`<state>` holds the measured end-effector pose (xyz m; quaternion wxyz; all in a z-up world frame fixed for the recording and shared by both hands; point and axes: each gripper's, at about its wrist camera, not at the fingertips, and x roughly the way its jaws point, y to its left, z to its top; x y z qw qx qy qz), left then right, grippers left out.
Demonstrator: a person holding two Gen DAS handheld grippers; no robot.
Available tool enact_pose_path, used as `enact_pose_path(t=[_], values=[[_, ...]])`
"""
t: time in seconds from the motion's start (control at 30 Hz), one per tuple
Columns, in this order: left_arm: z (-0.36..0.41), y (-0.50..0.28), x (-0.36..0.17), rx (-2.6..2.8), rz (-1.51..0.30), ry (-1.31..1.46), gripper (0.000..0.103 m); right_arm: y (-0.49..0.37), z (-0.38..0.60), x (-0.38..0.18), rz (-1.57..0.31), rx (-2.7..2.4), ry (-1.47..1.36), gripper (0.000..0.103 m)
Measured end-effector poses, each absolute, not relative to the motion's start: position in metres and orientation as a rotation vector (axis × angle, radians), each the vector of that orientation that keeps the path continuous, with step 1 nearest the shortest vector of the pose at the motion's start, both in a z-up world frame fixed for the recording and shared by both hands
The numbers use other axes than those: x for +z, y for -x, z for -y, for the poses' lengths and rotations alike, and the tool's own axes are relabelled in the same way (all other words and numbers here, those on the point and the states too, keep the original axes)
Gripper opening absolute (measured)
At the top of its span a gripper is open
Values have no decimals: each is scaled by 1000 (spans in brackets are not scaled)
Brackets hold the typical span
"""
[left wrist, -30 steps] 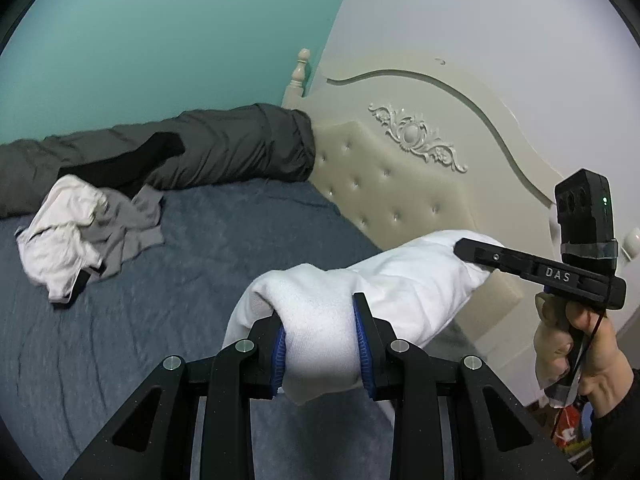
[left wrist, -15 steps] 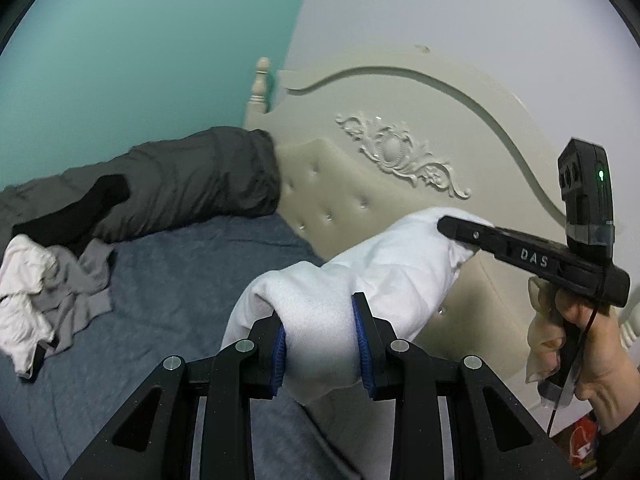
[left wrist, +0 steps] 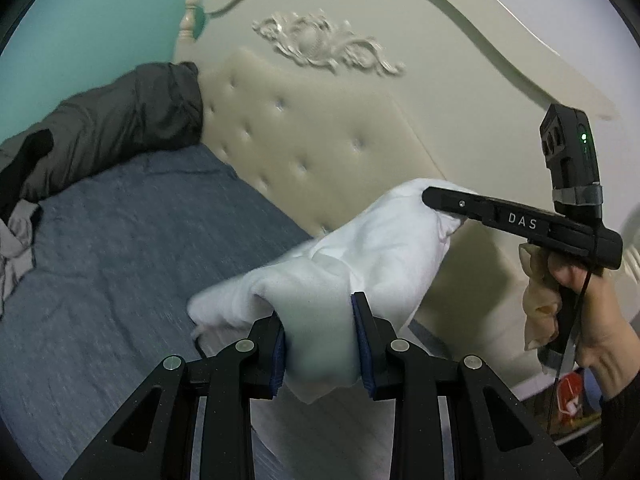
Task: Fold clothes
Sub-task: 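Lift the shirt with the left tool and carry it toward the headboard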
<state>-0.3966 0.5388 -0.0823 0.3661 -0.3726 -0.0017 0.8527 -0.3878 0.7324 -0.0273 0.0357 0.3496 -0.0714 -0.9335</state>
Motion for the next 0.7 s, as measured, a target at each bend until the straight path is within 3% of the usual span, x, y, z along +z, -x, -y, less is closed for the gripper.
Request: enact_pose_path(t=[0.3, 0.7], values=[[-531, 342, -125, 2162, -26, 1051, 32, 311, -749, -69, 307, -2787, -1183, 9], [-499, 311, -165, 2138, 96, 1151, 32, 257, -746, -111, 469, -2691, -1235, 8]])
